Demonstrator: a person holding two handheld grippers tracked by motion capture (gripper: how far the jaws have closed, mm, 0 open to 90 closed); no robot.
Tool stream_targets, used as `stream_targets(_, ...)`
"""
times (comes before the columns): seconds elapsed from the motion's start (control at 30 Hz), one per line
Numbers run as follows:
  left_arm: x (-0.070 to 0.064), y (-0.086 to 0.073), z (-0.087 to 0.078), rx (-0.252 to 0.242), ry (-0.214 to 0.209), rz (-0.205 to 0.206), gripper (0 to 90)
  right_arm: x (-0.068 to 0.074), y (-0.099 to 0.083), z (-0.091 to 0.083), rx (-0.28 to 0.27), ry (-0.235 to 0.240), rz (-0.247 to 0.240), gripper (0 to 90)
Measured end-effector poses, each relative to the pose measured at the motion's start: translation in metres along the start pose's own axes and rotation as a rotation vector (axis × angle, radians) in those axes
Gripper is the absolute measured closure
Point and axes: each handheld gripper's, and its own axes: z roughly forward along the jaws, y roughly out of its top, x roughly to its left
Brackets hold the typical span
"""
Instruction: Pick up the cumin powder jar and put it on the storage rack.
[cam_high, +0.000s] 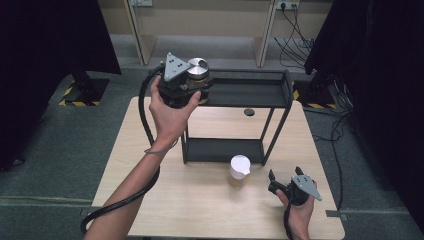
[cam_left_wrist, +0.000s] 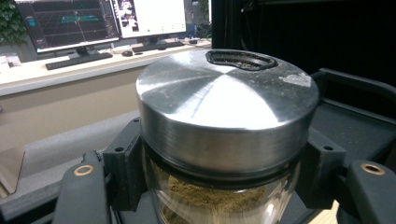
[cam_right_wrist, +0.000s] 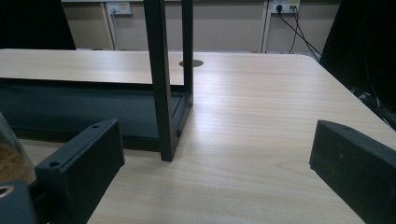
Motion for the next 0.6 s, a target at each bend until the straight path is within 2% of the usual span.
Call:
stream_targets(0.17, 0.004, 0.004, 0.005, 0.017, -0.001, -0.013, 30.8, 0.0, 0.0, 0.0, 0.0, 0.001, -0.001, 3.2)
stream_targets(0.3, 0.01, 0.008, 0.01, 0.033, -0.014, -0.045, 30.8, 0.0, 0.0, 0.0, -0.001, 0.001, -0.002, 3.2)
stream_targets(0.37, 0.012, 0.009, 0.013, 0.036, -0.014, -0.047, 30.7, 0.0, 0.0, 0.0, -0.001, 0.001, -0.004, 3.3)
stream_targets(0.6, 0.012, 0.004, 0.015, 0.014, -0.015, -0.05, 30.7, 0.0, 0.0, 0.0, -0.001, 0.002, -0.006, 3.3)
